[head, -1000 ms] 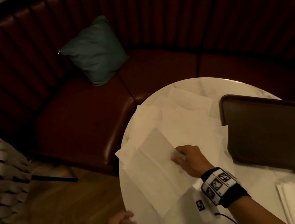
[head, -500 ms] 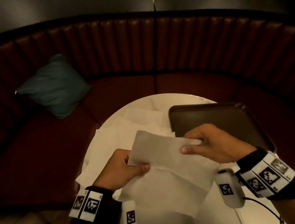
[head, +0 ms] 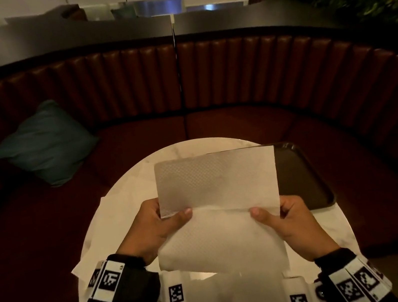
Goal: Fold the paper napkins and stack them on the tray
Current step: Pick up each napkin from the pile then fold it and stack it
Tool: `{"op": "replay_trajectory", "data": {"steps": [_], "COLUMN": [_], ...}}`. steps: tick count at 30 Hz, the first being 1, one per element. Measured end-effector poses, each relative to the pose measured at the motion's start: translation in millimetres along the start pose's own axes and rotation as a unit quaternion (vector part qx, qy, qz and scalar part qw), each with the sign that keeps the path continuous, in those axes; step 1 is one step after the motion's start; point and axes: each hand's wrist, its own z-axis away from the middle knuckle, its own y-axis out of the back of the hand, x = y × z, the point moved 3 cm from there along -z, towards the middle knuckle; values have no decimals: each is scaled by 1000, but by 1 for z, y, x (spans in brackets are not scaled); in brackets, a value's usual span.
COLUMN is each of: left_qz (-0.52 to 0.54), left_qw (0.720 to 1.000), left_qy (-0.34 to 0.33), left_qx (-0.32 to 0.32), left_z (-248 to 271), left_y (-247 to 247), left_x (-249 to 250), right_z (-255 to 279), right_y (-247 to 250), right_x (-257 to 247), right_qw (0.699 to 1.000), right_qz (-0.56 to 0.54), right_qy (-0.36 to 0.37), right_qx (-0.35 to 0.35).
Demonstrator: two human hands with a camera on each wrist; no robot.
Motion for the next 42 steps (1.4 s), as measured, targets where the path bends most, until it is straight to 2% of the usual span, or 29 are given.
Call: {"op": "replay_trajectory", "data": {"steps": [5, 9, 13, 15, 17, 23, 27, 29, 33, 37, 39, 42], "left_qz": [16, 39, 60, 79, 110, 116, 124, 140, 131, 97, 120, 157], "left_qw": [1000, 998, 997, 997, 994, 993, 992, 989, 990, 994, 992, 986], "left_qy": [-17, -29, -35, -18, -1, -3, -23, -36, -44, -55, -43, -10], "left_qx": [5, 32, 26, 13, -3, -14, 20, 16, -11, 3, 3, -46], "left_z": [1, -3, -4, -6, -7, -7, -7, -6, 1, 6, 7, 7], "left_y": [-6, -4, -4, -2, -2, -6, -5, -6, -9, -8, -6, -5], "left_x": [5, 4, 3, 0, -3, -4, -2, 1, 6, 8, 7, 3], "right_z": [-6, -9, -6, -4, -2, 3, 5, 6, 6, 6, 6, 5], "right_y": [13, 19, 25, 28, 32, 39, 43, 46, 45, 40, 39, 39], "right_x": [-7, -5, -8, -10, -10, -12, -7, -3, 2, 1, 1, 5], "right_qw": [999, 998, 996, 995, 995, 996, 998, 998, 999, 998, 997, 997], "right_qz": [-9, -41, -19, -23, -12, 6, -6, -9, -25, -36, -55, -65], "right_qy": [30, 52, 91, 98, 91, 62, 41, 32, 11, -2, -13, -32], "right_qx": [10, 4, -10, -21, -38, -63, -52, -45, -46, -54, -49, -31]}}
